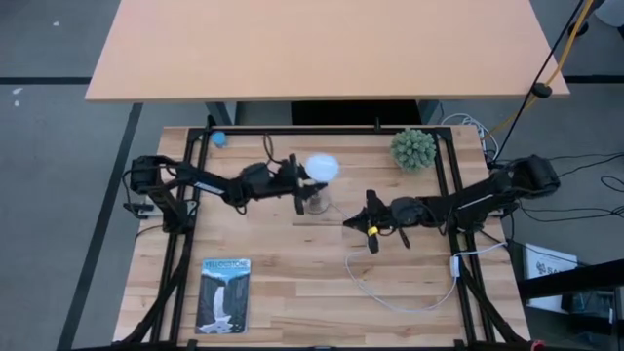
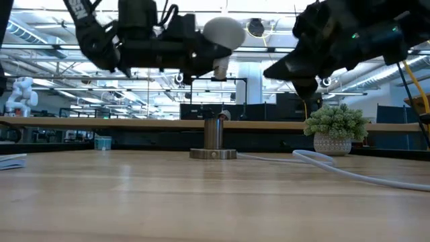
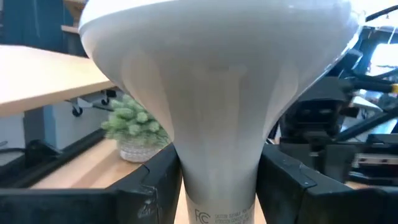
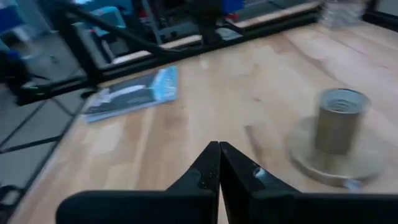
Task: Screw lightbulb
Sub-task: Insert the lightbulb into the lamp
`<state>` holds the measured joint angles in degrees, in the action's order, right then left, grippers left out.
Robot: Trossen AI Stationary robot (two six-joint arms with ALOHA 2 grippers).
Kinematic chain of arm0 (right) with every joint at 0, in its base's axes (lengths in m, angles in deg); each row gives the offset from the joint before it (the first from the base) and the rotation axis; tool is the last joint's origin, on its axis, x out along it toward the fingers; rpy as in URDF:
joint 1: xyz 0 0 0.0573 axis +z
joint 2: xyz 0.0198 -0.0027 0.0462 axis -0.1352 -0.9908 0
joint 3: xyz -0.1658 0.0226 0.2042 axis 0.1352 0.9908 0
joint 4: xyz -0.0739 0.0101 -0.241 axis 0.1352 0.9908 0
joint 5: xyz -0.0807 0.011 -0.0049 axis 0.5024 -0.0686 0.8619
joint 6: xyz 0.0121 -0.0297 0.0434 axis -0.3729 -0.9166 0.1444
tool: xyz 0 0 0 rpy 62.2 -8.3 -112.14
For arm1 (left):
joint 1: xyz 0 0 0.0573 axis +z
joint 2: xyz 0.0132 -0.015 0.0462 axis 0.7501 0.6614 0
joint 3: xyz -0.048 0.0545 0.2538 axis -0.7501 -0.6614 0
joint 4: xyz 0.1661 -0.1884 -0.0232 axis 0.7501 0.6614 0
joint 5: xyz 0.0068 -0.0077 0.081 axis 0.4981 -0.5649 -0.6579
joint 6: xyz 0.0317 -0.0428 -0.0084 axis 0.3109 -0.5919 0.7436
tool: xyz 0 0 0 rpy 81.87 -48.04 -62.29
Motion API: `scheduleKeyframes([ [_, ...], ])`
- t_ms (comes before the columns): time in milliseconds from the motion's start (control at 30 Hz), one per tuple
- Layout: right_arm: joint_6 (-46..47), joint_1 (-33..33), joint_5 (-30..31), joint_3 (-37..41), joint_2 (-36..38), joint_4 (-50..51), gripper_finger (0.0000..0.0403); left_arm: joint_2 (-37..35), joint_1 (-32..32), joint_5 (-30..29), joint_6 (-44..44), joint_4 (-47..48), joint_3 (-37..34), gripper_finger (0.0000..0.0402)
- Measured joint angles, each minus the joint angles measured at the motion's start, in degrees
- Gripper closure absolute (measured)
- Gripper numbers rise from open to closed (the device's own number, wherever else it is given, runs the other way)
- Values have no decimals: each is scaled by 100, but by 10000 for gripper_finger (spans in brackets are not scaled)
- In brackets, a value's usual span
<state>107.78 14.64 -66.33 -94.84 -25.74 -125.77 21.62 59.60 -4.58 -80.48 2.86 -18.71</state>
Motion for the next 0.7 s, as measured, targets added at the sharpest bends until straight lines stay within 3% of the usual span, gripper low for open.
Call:
scheduleKeyframes([
  [133, 70, -656, -525, -172, -53, 291, 402, 54, 100, 65, 14, -176, -234, 227],
  [233, -162, -1242, -1223, -690, -249, 1174, 396, 270, 103, 66, 34, -417, -229, 227],
  [400, -936, -1928, -1869, -1605, -482, 2517, 378, 859, 103, 79, -121, -894, -232, 227],
  [700, -1677, -2267, -2049, -1965, -622, 2522, 358, 1093, 103, -100, 47, -966, -226, 227],
])
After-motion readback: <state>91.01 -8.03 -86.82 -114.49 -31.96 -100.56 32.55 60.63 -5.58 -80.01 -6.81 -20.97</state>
